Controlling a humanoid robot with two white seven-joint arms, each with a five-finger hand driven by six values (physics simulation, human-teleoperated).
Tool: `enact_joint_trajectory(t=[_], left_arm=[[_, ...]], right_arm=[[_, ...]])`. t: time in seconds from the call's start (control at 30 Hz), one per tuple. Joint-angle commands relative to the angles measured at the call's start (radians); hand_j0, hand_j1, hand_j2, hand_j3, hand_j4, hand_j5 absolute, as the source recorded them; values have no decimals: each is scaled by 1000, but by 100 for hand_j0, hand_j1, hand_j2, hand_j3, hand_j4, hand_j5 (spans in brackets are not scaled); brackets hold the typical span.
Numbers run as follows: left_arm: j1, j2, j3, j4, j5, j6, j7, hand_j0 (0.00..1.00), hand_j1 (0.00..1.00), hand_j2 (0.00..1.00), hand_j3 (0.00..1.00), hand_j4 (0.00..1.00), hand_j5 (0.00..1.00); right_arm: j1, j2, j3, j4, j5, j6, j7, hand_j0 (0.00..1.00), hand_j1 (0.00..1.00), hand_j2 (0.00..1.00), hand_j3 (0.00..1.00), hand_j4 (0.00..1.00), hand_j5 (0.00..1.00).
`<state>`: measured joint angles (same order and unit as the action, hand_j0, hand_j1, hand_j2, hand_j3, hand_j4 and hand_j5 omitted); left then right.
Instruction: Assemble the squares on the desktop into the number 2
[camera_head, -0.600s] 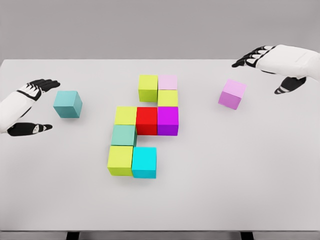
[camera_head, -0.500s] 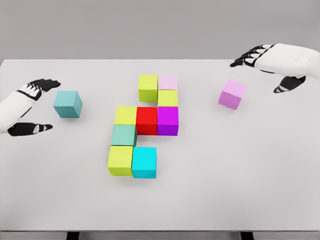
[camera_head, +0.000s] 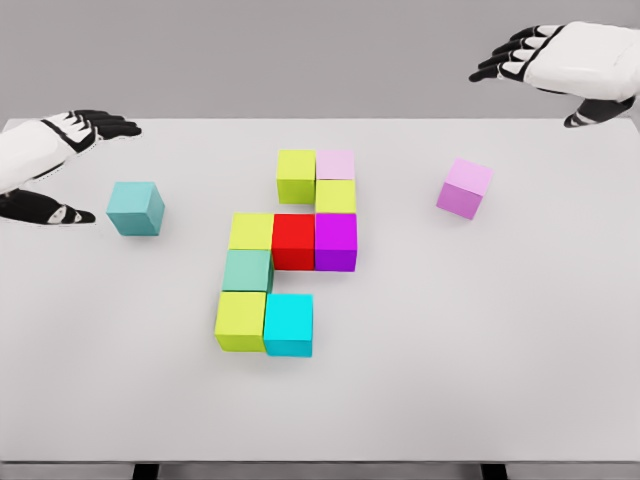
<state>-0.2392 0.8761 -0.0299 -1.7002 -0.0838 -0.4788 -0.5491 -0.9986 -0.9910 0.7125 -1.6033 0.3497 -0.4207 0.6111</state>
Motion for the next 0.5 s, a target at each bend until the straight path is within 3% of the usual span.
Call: enact_joint_trajectory(t=[0.0,0.1,0.17,0.2,0.33,0.47], left_arm=[[-5,18,-13,-18,44,311,-62,100,100,100,100,100,100],[-77,15,-117,-27,47,690,-62,100,100,100,100,100,100],[-129,14,-192,-42,47,874,-62,100,100,100,100,100,100],[-140,11,-209,-50,47,942,-62,100,100,100,100,100,100],[-143,14,-237,-62,39,994,-62,100,100,100,100,100,100],[-207,14,-294,-61,19,994,-62,100,100,100,100,100,100]], right_arm=[[-5,133,50,109,123,-17,0,100,100,100,100,100,100],[-6,163,59,143,207,-104,0,100,100,100,100,100,100],[-6,210,61,207,251,-190,0,100,100,100,100,100,100],[-6,236,59,233,308,-190,0,100,100,100,100,100,100],[-6,268,107,270,361,-190,0,100,100,100,100,100,100],[-5,278,116,319,388,-190,0,100,100,100,100,100,100]])
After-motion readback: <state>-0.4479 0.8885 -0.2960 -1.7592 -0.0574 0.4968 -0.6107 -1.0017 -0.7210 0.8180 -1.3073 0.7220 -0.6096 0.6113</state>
